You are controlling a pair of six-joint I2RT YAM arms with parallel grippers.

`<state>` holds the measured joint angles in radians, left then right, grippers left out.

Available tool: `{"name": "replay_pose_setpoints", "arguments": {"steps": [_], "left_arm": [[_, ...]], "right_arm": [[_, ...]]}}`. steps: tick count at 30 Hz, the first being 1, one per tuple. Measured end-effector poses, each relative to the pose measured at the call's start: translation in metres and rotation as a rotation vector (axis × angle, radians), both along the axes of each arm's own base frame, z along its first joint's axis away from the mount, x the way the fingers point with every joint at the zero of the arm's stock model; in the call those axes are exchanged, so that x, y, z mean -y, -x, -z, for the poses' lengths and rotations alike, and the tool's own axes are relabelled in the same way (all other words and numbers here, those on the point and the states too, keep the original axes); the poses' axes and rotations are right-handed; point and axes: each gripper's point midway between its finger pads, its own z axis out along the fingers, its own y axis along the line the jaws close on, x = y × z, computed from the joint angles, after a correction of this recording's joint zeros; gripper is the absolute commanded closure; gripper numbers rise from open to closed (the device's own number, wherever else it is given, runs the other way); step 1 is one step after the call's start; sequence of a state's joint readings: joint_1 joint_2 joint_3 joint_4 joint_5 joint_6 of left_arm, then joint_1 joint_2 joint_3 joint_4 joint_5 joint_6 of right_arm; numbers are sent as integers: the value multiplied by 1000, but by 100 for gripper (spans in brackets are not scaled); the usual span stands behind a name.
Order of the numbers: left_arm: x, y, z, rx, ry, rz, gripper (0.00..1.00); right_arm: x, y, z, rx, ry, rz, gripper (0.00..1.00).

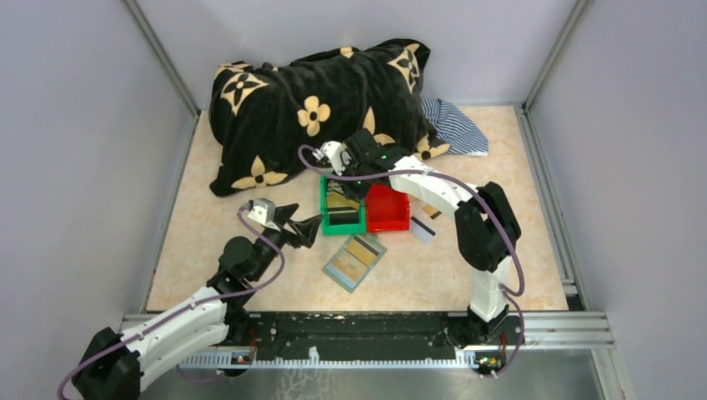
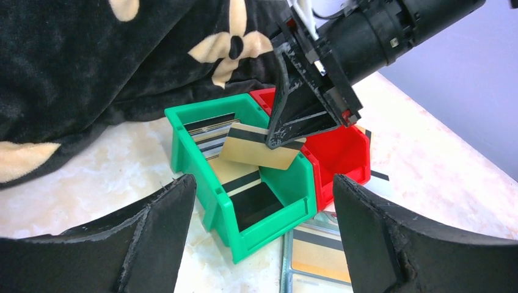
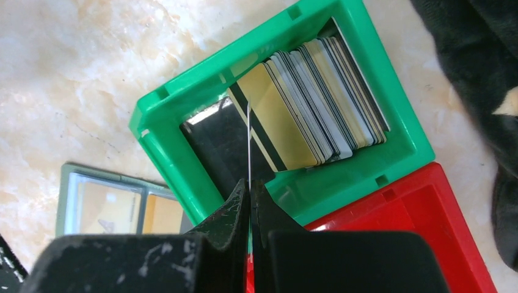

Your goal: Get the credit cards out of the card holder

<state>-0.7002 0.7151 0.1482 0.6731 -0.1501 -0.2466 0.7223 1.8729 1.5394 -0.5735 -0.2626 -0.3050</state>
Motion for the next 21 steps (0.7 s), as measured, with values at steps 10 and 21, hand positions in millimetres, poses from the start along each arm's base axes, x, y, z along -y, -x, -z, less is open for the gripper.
{"name": "replay_pose_setpoints", "arguments": {"steps": [10,21], "left_arm": [[-6,5,3,13,10,-8,7],[-9,4,7,12,-4,-20,5]], "right_arm": [[-4,-8,24,-5,53,-60,100],[-12,-9,38,-34,106,-194,100]]}}
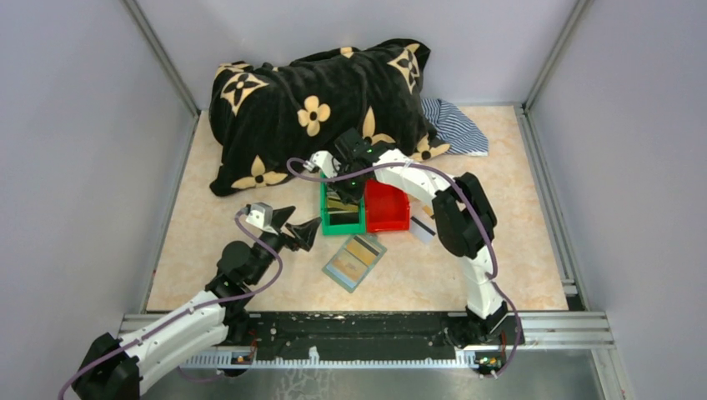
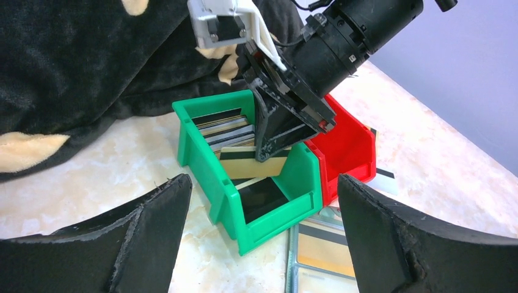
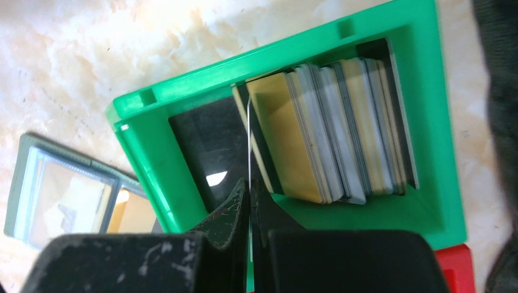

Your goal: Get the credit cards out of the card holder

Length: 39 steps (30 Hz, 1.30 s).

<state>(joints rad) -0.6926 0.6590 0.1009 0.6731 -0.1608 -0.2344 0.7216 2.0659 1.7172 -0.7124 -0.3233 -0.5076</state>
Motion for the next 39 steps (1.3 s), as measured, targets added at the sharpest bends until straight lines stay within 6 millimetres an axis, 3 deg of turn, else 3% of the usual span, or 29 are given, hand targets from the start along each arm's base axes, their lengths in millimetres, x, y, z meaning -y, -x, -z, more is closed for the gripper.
{"name": "replay_pose_setpoints", "arguments": {"steps": [7,15,21,26,34,39], "left_arm": [[-2,-1,1,0,-3,-9,3],[-2,-2,1,1,-5,-11,2],[-3,-2,1,1,-9,-15,1],[-3,-3,3,-2,-15,-15,1],[-3,-3,5,-7,-19,-16,1],[-4,-4,5,-6,-19,-18,1]], "right_arm": [[3,11,9,-45,18,-54,100],[-1,8,22,-60,35,-72,100],[-2,2,19,-38,38,-71,100],[-2,-3,19,-19,43,-60,80],[-6,-18,19,46,27,-31,80],[-2,-16,24,46,33,-3,86]]}}
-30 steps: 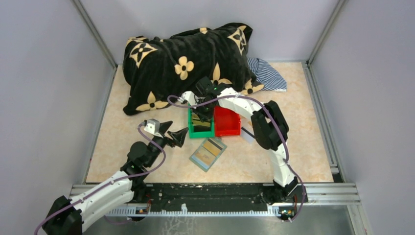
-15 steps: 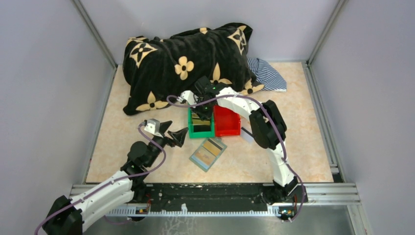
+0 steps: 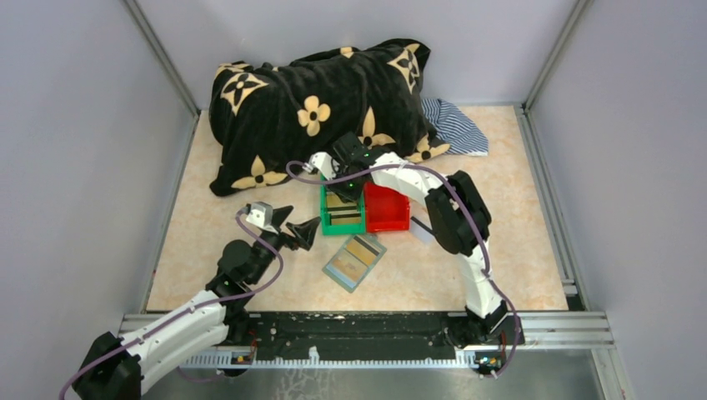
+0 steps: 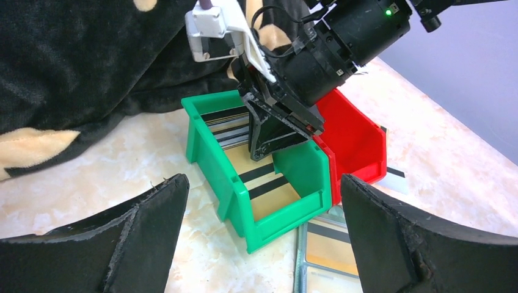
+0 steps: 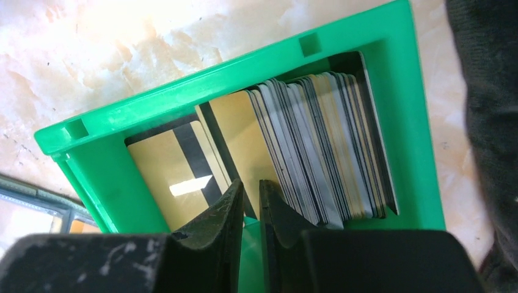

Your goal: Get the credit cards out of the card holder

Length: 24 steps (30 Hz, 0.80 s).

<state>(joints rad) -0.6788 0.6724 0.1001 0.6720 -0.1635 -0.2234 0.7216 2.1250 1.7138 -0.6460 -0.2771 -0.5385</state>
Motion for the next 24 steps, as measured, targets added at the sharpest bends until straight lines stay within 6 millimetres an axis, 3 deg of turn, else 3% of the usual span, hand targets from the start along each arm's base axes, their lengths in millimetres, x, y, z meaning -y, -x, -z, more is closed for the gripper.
{"name": "replay_pose_setpoints", "arguments": {"steps": [3,8,10,12,15,17,20,22,24], "left_arm": [[1,0,1,-1,-2,6,1],[6,1,12,-40,-13,27,0],[8,0,17,-66,-1,28,0],[13,-1,23,-102,15,40,0],[28,3,28,-148,25,113,0],[41,8,27,-163,26,184,1],[62,15,26,-181,21,275,3],[79,27,31,-199,3,338,7],[95,41,42,-235,-22,396,10]], "right_arm": [[1,-1,-4,21,-20,34,87],[19,-1,-32,103,-95,173,85],[32,-1,-52,153,-142,259,83],[45,-3,-75,196,-218,363,70],[68,2,-113,192,-385,520,70],[78,9,-127,177,-470,564,76],[86,33,-119,126,-532,588,78],[87,60,-95,62,-525,580,79],[92,86,-65,-11,-495,584,93]]}}
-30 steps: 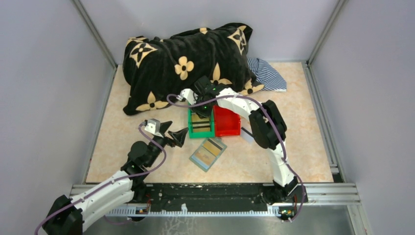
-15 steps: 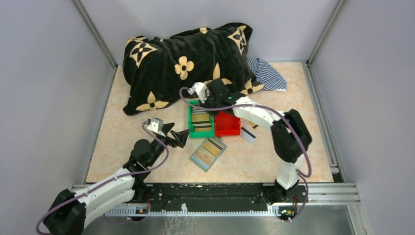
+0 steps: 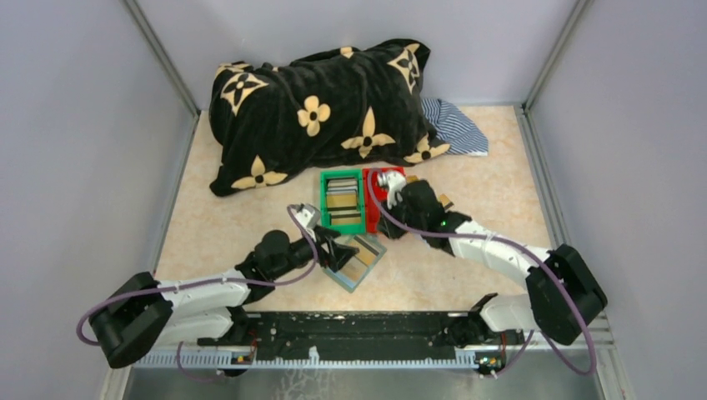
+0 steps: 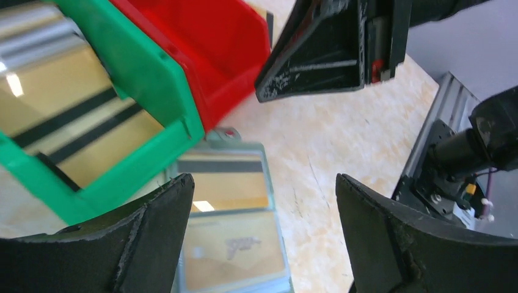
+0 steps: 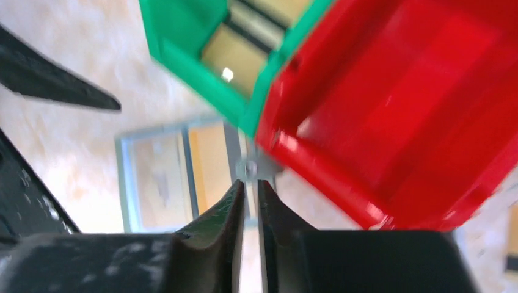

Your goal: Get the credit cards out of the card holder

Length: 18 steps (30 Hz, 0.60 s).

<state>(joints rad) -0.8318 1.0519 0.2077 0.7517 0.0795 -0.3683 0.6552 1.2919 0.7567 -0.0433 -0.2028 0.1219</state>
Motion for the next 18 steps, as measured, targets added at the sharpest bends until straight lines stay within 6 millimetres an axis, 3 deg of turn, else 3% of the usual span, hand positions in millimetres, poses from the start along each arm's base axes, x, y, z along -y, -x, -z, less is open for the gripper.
{"name": "replay_pose_setpoints", "arguments": {"steps": [3,5,11,14,18], "left_arm": [[14,13,23,-80,-34,46,11],[17,18,37,-126,-55,56,12],[29,31,68,-215,-144,75,12],[41,31,73,-235,-186,73,13],[40,30,83,-270,-228,43,14]], "right_arm": [[13,33,44,-118,40,-2,100],[20,44,60,-160,58,9,100],[24,48,67,-153,36,34,100],[22,44,69,-137,22,39,100],[19,39,82,-139,21,49,100]]}}
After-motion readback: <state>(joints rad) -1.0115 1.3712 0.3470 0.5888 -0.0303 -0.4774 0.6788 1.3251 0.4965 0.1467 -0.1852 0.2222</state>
